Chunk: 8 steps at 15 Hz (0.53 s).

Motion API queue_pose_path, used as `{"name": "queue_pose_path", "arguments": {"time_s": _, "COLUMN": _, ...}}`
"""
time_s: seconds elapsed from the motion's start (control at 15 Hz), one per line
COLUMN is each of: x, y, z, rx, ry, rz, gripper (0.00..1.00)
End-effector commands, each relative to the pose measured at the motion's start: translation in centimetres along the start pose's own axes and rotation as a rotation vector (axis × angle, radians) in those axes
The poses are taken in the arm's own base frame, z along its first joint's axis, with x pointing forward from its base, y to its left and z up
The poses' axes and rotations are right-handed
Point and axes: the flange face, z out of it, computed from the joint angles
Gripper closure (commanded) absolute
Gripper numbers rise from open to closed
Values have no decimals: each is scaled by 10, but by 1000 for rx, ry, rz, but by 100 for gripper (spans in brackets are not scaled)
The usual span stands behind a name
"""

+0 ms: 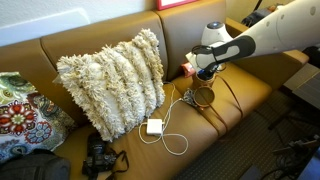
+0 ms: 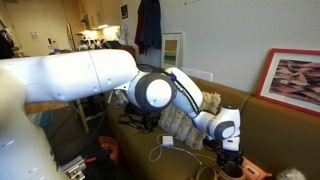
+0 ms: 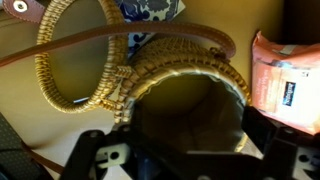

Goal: Move the bag to the right

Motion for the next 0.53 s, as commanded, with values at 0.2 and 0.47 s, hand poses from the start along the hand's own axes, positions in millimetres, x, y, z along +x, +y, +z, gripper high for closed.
{"name": "queue_pose_path", "arguments": {"time_s": 0.2, "x": 5, "y": -15, "z": -17, "rx": 37, "ry": 21, "rz": 24, "gripper": 0}}
{"name": "queue_pose_path", "arguments": {"time_s": 0.47, "x": 4, "y": -21, "z": -28, "rx": 57, "ry": 21, "rz": 19, "gripper": 0}}
